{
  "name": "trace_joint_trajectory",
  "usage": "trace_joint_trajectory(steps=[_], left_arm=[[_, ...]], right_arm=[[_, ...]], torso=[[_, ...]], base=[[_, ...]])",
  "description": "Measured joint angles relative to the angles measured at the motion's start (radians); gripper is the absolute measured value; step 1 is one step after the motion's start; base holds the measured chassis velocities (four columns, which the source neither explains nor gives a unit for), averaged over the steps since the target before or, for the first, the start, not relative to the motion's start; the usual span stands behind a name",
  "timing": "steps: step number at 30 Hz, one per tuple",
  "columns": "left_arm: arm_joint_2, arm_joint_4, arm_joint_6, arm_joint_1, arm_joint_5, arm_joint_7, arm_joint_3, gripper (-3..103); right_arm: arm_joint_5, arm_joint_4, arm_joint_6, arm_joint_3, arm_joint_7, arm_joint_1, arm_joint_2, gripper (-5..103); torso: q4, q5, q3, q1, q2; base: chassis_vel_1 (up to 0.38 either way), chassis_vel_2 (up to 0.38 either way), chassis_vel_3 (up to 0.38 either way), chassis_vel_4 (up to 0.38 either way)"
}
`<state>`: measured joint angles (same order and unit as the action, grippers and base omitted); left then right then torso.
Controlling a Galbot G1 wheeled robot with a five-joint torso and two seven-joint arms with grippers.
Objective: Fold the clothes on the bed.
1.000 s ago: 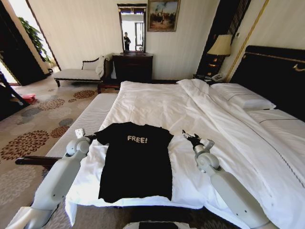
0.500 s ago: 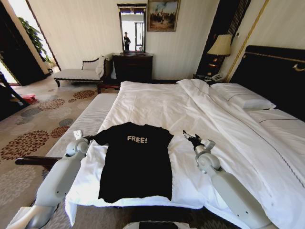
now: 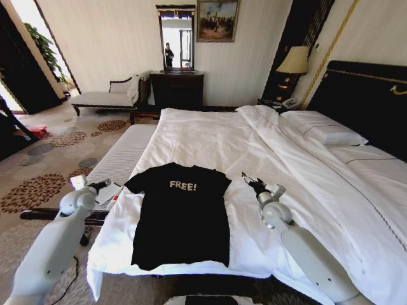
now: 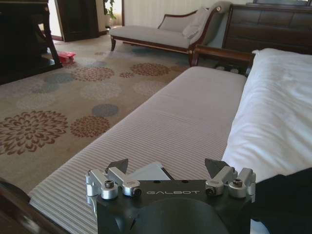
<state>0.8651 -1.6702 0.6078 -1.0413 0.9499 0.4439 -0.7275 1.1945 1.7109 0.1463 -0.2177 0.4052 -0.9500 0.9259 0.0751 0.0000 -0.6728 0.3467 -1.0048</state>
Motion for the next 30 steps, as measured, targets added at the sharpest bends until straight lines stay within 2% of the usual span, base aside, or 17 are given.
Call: trace_joint_trajectory(steps=[2, 5, 9, 14, 17, 24, 25, 27, 30], left_arm=[[0.002, -0.049, 0.011, -0.045, 0.025, 0.011, -0.073, 98], [0.007, -0.117, 0.023, -0.095, 0.060, 0.033, -0.147, 100], [0.013, -0.188, 0.035, -0.154, 0.086, 0.053, -0.218, 100], [0.023, -0.233, 0.042, -0.183, 0.102, 0.070, -0.253, 100], [0.041, -0.292, 0.043, -0.204, 0.138, 0.095, -0.287, 100], [0.045, -0.347, 0.043, -0.203, 0.174, 0.112, -0.303, 100], [0.045, -0.355, 0.044, -0.199, 0.179, 0.120, -0.303, 100], [0.045, -0.357, 0.045, -0.197, 0.182, 0.126, -0.302, 100], [0.048, -0.360, 0.051, -0.191, 0.184, 0.143, -0.297, 100]], right_arm=[[0.091, -0.002, 0.043, 0.013, 0.023, 0.023, 0.002, 100], [0.188, -0.014, 0.093, 0.031, 0.064, 0.062, 0.015, 100], [0.246, -0.033, 0.139, 0.061, 0.089, 0.115, 0.035, 100], [0.245, -0.077, 0.149, 0.088, 0.092, 0.158, 0.055, 100], [0.193, -0.168, 0.148, 0.113, 0.064, 0.208, 0.081, 100], [0.146, -0.253, 0.141, 0.116, 0.015, 0.229, 0.101, 101], [0.145, -0.260, 0.141, 0.116, 0.012, 0.230, 0.104, 97], [0.144, -0.263, 0.141, 0.115, 0.010, 0.230, 0.107, 97], [0.142, -0.272, 0.142, 0.114, 0.008, 0.232, 0.118, 85]], torso=[[-0.0002, -0.0002, 0.000, 0.000, 0.000], [0.0005, -0.0001, 0.000, 0.000, 0.000], [0.0001, 0.0001, 0.000, 0.000, 0.000], [-0.0002, -0.0001, 0.000, 0.000, 0.000], [0.0000, -0.0001, 0.000, 0.000, 0.000], [0.0006, 0.0001, 0.000, 0.000, 0.000], [0.0003, 0.0000, 0.000, 0.000, 0.000], [0.0003, 0.0000, 0.000, 0.000, 0.000], [0.0002, -0.0001, 0.000, 0.000, 0.000]], base=[[0.000, 0.000, 0.000, 0.000], [0.000, 0.000, 0.000, 0.000], [0.000, 0.000, 0.000, 0.000], [0.000, 0.000, 0.000, 0.000], [0.000, 0.000, 0.000, 0.000], [0.000, 0.000, 0.000, 0.000], [0.000, 0.000, 0.000, 0.000], [0.000, 0.000, 0.000, 0.000], [0.000, 0.000, 0.000, 0.000]])
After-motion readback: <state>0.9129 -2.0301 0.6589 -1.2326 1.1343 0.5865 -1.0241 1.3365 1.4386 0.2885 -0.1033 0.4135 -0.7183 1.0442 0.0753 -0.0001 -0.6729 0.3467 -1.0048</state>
